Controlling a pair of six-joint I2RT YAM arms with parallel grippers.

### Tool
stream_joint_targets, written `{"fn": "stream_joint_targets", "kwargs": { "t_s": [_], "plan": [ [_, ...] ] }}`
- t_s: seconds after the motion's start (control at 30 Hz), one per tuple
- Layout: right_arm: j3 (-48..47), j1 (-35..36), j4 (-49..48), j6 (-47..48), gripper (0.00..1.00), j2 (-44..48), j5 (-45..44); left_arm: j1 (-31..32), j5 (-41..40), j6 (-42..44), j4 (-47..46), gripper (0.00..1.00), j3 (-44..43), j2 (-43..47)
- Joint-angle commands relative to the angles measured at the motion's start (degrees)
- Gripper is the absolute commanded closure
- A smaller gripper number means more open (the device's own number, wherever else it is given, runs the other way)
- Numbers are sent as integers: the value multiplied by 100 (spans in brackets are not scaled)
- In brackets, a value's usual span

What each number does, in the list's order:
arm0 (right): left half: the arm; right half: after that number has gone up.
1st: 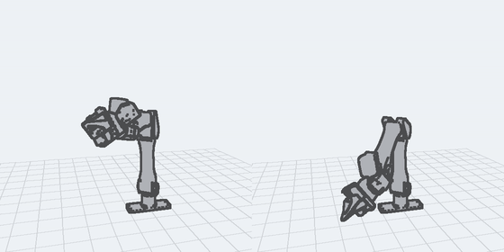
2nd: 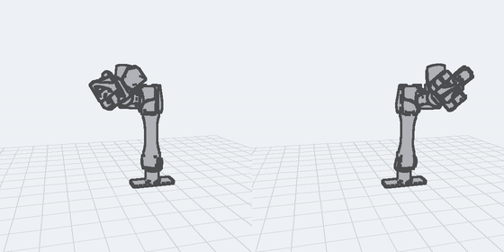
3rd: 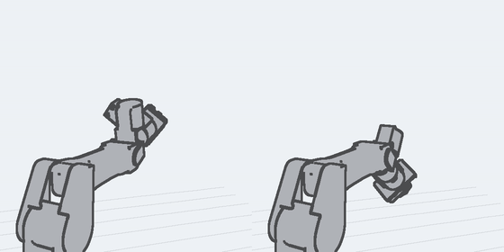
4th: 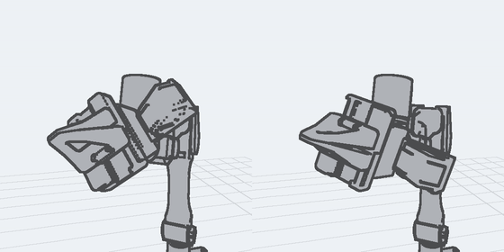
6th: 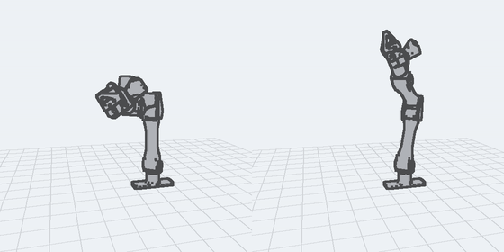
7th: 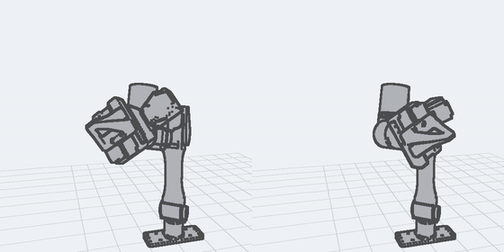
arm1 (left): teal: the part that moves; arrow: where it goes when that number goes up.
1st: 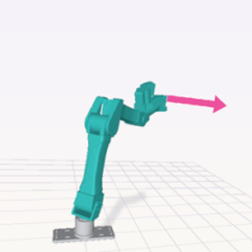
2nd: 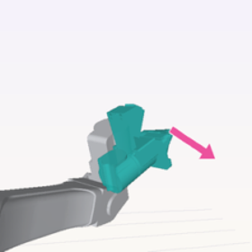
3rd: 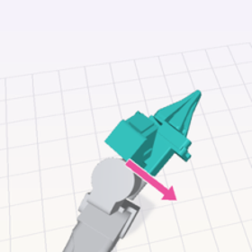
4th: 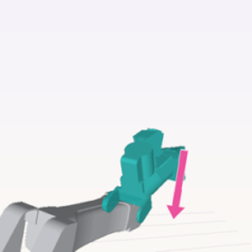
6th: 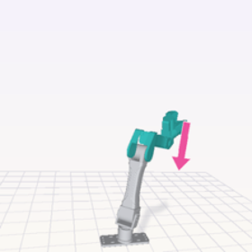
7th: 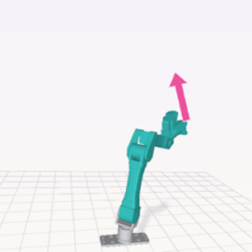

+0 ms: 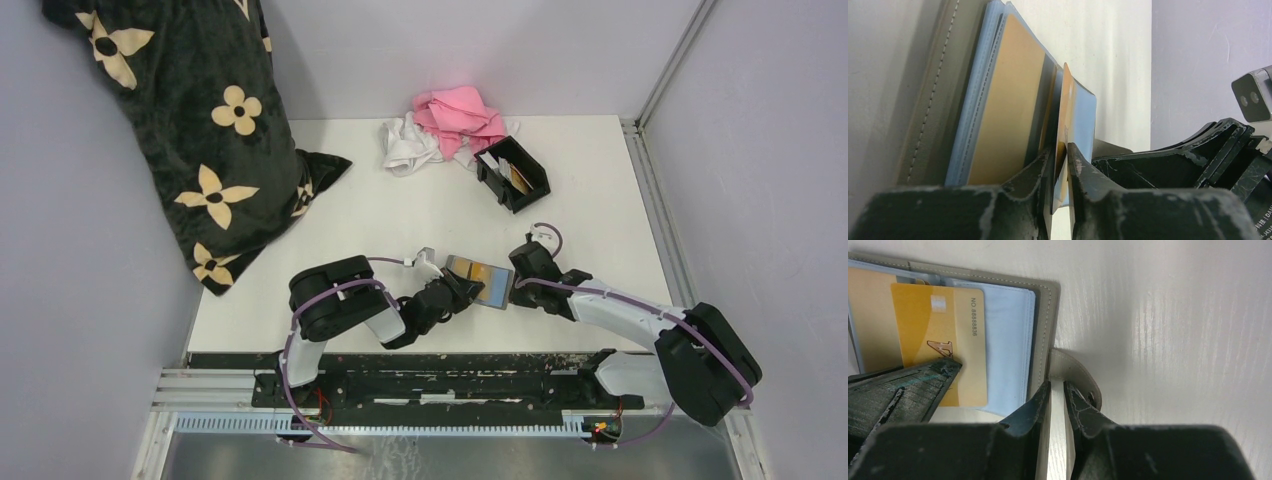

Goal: Put the credit cards into the card holder
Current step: Insert the credit card into the card holder.

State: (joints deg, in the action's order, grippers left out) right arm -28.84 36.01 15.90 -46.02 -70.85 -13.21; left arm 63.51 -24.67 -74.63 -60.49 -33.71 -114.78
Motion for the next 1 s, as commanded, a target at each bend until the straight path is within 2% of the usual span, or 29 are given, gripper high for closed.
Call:
{"fn": "stream_joint_targets", "kwargs": {
  "t_s": [0.0, 0.2, 0.57, 0.97],
  "plan": [
    [-142, 31, -107, -12, 80, -67, -114, 51, 79, 383, 396, 75, 161, -77],
    [-201, 38, -114, -23, 81, -134, -111, 50, 94, 384, 741, 65, 190, 32],
    [-220, 38, -118, -17, 82, -242, -94, 48, -51, 570, 1810, 55, 73, 383],
    [-289, 38, -133, -7, 82, -339, -50, 101, -96, 601, 2661, 53, 102, 514]
  ]
}}
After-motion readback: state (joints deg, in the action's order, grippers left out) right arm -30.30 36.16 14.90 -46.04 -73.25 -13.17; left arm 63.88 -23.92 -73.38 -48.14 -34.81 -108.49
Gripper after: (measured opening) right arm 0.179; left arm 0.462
